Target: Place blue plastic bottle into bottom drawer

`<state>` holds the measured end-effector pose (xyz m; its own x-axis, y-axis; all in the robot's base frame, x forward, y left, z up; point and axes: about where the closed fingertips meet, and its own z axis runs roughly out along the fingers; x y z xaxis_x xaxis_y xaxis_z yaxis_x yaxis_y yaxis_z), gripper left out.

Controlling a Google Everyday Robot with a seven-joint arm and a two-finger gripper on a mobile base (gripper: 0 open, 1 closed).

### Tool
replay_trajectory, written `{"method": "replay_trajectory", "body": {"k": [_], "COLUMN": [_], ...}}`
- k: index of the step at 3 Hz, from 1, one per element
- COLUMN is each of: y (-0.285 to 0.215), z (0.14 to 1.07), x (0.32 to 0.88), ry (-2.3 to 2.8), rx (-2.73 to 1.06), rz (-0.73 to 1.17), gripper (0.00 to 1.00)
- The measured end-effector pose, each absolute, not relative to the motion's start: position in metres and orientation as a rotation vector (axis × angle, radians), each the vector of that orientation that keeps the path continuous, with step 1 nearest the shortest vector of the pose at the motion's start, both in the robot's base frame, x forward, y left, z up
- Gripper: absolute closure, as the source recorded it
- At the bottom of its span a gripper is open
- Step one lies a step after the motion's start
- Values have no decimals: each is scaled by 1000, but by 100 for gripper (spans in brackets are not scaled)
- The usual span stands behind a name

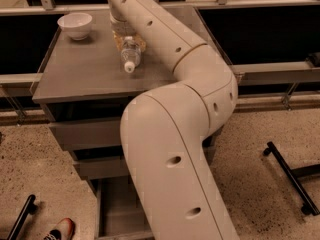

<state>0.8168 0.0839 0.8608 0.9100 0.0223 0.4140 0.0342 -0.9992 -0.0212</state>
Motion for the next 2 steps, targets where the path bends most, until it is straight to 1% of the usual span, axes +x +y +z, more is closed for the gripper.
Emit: {"method": "replay_trajectory", "body": {"k": [1, 2], "y": [44, 3], "z": [881, 907], "x": [801, 783], "ry": [166, 470], "rx": [-3019, -2992], "rz": [-601, -605], "gripper": [100, 100]}}
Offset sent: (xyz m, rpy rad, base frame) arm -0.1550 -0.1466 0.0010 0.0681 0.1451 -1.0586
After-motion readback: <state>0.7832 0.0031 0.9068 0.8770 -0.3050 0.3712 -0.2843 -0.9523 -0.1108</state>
